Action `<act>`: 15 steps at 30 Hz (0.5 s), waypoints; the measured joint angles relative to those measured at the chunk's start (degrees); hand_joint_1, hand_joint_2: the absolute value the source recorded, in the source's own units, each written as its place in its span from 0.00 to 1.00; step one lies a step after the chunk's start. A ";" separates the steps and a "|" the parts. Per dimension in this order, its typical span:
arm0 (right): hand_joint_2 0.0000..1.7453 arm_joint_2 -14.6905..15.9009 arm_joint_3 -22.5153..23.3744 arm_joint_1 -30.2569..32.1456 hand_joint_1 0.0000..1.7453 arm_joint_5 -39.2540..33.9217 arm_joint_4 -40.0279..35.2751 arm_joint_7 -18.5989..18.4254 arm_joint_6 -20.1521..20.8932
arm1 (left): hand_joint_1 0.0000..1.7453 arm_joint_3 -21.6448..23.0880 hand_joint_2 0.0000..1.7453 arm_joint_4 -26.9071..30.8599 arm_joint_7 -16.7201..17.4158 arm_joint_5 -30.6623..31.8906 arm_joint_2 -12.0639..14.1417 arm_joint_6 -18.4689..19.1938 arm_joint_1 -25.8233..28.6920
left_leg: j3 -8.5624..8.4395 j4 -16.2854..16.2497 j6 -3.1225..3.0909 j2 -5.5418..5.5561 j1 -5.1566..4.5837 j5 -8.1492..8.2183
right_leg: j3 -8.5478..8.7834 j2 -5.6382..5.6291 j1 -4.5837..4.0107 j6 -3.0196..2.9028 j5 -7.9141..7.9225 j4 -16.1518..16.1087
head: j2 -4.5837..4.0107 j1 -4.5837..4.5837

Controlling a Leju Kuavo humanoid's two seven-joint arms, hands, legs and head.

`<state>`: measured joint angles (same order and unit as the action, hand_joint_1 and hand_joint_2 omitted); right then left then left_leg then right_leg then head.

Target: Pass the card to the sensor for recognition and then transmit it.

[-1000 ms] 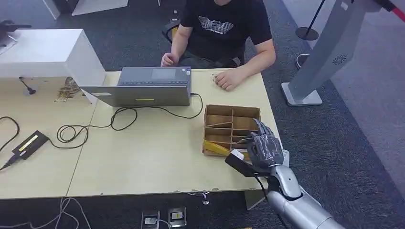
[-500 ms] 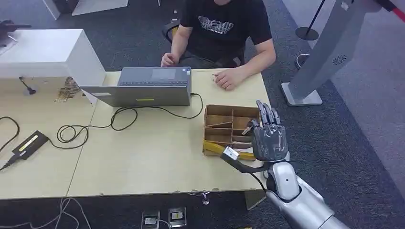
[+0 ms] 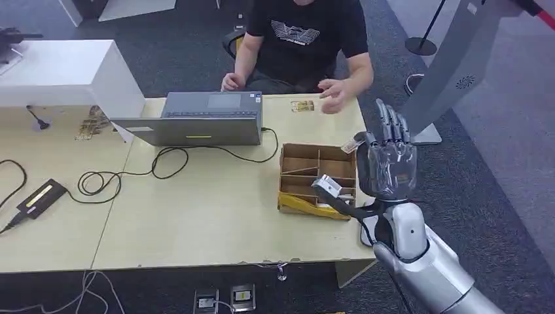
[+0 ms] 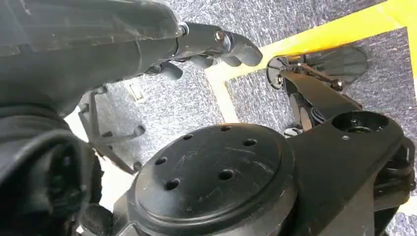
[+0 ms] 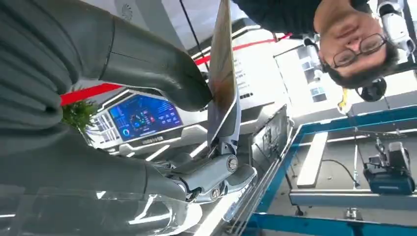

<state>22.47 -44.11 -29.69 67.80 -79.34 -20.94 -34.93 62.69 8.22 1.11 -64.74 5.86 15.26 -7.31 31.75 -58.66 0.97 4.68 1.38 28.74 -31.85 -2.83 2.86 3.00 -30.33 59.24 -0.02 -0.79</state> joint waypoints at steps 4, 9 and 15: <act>1.00 -1.34 -0.28 -1.83 1.00 -2.28 3.51 2.80 -0.24 | 0.00 0.00 0.00 0.00 0.00 0.81 -0.02 -0.02 -0.06 | 0.00 0.00 0.00 0.01 0.00 0.00 | 0.00 -0.01 0.00 0.00 0.00 0.01 | 0.00 -0.02; 1.00 -3.61 -1.01 -4.31 1.00 -3.42 8.68 4.20 -0.26 | 0.00 0.02 0.00 0.00 -0.15 1.25 -0.07 -0.02 -0.08 | 0.00 0.00 0.00 0.02 0.00 0.00 | 0.00 -0.01 0.00 0.00 0.00 0.01 | 0.00 0.00; 1.00 -5.97 -1.55 -6.50 1.00 -3.52 13.97 4.86 -0.59 | 0.00 0.04 0.00 0.00 -0.57 1.62 -0.07 -0.02 -0.10 | 0.01 0.00 0.00 0.05 0.00 0.00 | 0.00 0.00 0.00 0.00 0.00 0.01 | 0.00 0.00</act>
<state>16.50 -45.66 -36.19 64.28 -65.38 -16.09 -35.52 62.73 8.22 0.55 -63.12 5.79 15.23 -7.41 31.76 -58.67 0.98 4.73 1.39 28.74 -31.85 -2.83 2.86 3.00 -30.34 59.24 -0.02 -0.79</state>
